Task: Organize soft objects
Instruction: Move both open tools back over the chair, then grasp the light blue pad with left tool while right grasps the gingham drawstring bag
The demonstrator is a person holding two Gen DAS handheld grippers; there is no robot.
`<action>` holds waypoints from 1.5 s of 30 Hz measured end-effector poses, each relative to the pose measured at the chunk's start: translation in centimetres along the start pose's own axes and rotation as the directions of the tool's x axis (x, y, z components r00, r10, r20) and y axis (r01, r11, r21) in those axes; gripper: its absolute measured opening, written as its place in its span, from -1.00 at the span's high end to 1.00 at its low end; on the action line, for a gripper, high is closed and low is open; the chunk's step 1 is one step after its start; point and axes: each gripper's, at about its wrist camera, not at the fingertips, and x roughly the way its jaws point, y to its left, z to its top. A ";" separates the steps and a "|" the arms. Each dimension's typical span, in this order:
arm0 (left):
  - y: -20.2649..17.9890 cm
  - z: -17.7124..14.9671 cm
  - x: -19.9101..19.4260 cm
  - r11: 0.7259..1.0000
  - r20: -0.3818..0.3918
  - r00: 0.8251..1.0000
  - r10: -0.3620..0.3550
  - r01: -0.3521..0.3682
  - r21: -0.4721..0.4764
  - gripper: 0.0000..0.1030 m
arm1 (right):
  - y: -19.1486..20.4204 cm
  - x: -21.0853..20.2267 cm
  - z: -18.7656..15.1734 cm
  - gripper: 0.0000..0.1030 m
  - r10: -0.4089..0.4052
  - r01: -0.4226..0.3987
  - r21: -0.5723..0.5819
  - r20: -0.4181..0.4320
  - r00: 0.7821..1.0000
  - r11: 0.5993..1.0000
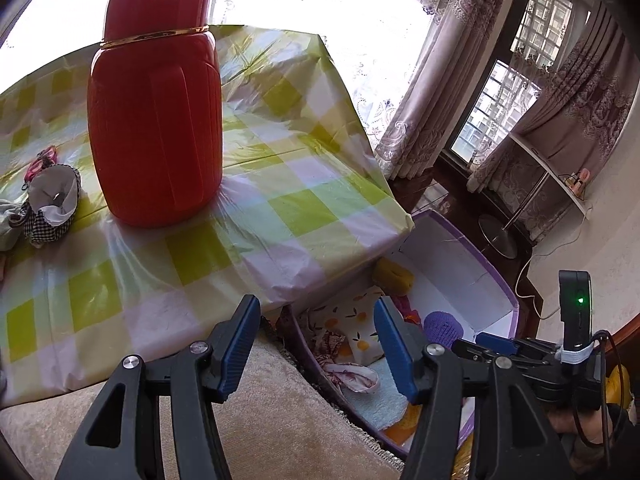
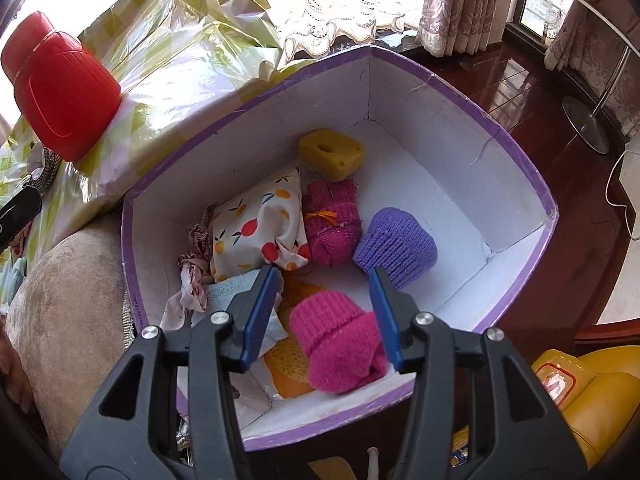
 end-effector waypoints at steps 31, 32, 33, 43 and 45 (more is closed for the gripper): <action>17.9 -5.2 -10.7 0.881 0.091 0.940 0.330 -0.271 -0.389 -0.21 | 21.9 -2.1 -0.9 -0.25 0.205 -0.178 -0.417 0.021 0.979 0.891; 18.5 -5.5 -11.1 0.871 0.091 0.936 0.341 -0.279 -0.404 -0.21 | 22.6 -2.1 -1.0 -0.25 0.214 -0.186 -0.428 0.018 0.977 0.884; 19.2 -5.8 -11.5 0.861 0.090 0.931 0.354 -0.286 -0.421 -0.22 | 23.4 -2.1 -1.0 -0.26 0.223 -0.194 -0.439 0.015 0.975 0.877; 26.7 -9.8 -15.7 0.683 0.033 0.876 0.481 -0.350 -0.641 -0.44 | 29.6 -2.0 -1.6 -0.44 0.288 -0.240 -0.536 0.007 0.958 0.809; 27.5 -10.3 -15.9 0.662 0.020 0.876 0.482 -0.349 -0.663 -0.49 | 30.5 -1.7 -1.5 -0.46 0.290 -0.241 -0.545 0.004 0.957 0.803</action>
